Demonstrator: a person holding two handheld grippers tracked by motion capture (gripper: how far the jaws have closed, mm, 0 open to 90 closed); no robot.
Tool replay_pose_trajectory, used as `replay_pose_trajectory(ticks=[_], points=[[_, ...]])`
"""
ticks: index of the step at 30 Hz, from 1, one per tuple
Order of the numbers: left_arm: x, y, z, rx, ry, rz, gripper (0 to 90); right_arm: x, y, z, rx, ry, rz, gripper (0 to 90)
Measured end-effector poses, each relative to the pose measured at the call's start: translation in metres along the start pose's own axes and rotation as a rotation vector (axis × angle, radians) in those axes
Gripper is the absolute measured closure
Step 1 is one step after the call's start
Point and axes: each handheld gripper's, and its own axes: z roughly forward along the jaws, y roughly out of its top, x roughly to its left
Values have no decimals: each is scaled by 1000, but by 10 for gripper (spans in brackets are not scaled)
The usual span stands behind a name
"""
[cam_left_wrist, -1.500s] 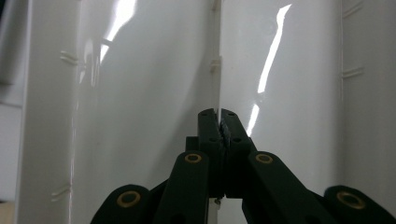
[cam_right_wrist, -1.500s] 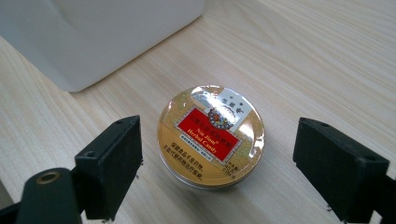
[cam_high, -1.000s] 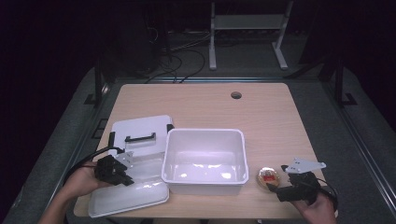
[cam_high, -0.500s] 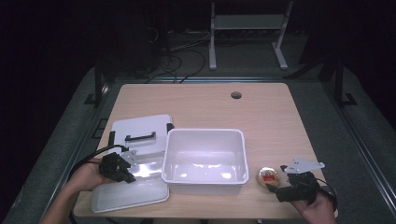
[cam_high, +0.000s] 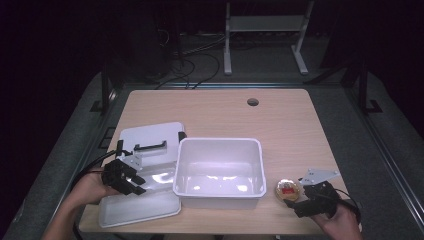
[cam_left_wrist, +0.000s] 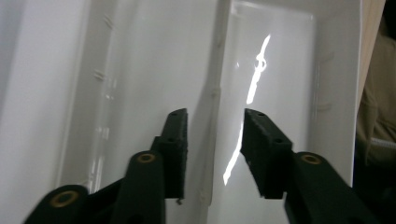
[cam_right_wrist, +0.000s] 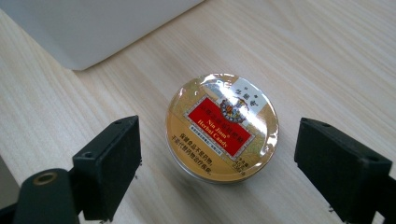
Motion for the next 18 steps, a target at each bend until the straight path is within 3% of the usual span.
replay_pose_trajectory(ticks=[8, 15, 18], points=[[-3, 8, -9, -104, 52, -28, 461, -4, 7, 7, 80, 21, -11, 135], [-4, 12, -12, -171, 85, -47, 401, -6, 14, 14, 135, 29, -25, 135], [-3, 14, -12, -177, 95, -49, 383, -7, 17, 16, 158, 32, -34, 135]])
